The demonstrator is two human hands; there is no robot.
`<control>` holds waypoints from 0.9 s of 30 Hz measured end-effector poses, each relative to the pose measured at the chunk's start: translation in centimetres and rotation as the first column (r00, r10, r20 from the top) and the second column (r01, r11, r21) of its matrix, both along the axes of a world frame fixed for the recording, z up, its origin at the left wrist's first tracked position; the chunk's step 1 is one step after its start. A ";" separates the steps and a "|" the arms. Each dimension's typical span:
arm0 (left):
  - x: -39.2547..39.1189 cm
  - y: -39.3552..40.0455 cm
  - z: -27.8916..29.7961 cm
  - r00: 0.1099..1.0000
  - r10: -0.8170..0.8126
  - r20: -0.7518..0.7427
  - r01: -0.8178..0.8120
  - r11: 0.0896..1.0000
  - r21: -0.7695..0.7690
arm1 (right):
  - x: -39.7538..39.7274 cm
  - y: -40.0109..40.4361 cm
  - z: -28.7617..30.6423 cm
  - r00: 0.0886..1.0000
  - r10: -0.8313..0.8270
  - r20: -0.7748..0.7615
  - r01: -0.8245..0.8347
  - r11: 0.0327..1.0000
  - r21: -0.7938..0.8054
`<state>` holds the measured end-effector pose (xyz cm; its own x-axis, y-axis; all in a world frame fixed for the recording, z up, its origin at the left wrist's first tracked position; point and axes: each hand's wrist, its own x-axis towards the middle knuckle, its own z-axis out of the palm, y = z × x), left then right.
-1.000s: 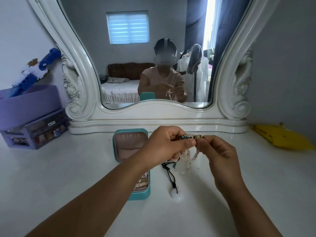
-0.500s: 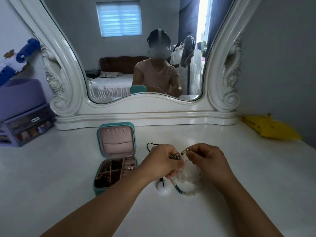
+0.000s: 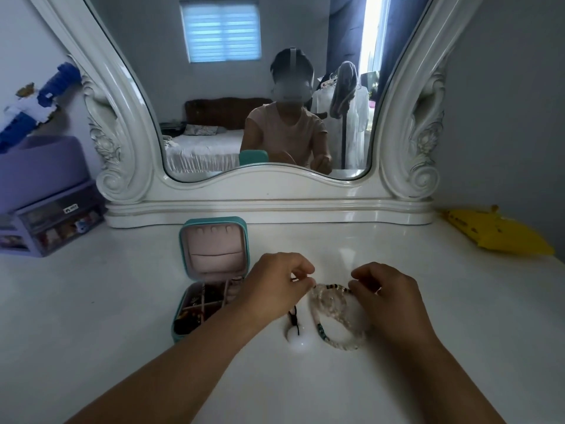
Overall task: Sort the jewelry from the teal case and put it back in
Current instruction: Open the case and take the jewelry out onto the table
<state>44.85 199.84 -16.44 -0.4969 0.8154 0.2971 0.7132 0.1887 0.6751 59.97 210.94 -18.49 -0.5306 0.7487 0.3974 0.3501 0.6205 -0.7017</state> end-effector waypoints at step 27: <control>-6.3 -9.9 0.7 0.988 0.025 -0.149 -0.042 0.993 -0.106 | -10.7 -8.5 2.1 0.894 0.377 0.243 -0.369 0.926 -0.078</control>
<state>38.58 189.93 -15.74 -0.4818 0.8305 0.2794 0.7954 0.2808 0.5371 49.28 202.39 -16.42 -0.8518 0.4855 0.1970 0.2623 0.7207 -0.6417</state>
